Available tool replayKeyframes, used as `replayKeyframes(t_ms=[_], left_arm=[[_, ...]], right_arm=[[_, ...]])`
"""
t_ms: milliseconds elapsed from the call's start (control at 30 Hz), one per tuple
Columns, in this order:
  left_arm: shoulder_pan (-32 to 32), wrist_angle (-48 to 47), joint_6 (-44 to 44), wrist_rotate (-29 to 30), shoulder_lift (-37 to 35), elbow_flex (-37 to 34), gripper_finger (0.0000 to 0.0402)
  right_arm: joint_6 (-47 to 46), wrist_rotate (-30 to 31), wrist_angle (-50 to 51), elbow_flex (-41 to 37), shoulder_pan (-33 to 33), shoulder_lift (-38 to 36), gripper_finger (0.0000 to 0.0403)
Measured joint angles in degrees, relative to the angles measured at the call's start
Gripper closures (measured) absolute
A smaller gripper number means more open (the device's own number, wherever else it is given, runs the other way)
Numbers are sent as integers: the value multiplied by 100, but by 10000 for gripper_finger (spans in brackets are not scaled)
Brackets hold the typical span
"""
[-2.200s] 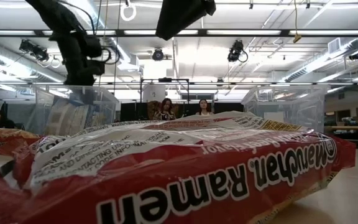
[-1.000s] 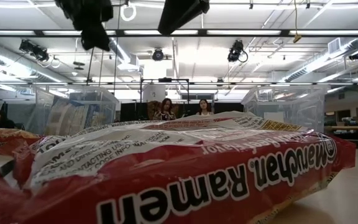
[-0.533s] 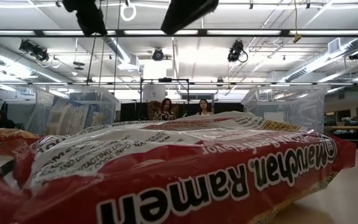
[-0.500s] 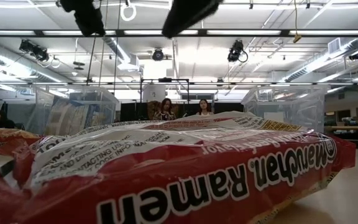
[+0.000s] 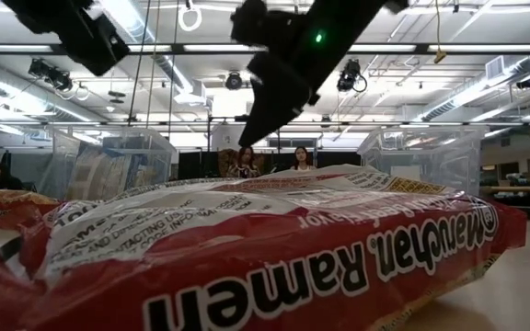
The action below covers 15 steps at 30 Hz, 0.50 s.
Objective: Sort Maruchan noodles
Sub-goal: Put the orange noodle pack into the top right transparent bin
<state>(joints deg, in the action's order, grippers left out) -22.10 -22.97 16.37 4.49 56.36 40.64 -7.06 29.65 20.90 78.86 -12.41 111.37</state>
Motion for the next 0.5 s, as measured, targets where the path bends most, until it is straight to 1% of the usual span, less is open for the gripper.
replayKeyframes(t_ms=[100, 167, 300, 500], left_arm=[[-548, 706, -140, 409, 0, -187, 242], [-835, 972, -197, 672, 0, -268, 242], [-1291, 985, -162, 1203, 0, -279, 242], [-1722, 990, -215, 1834, 0, -279, 242]], right_arm=[[239, -334, -84, -6, 351, 2, 248], [568, -461, -340, -80, 539, 2, 231], [1429, -540, -1276, -491, 799, 2, 205], [1450, -558, -2504, -1323, 1306, 13, 204]])
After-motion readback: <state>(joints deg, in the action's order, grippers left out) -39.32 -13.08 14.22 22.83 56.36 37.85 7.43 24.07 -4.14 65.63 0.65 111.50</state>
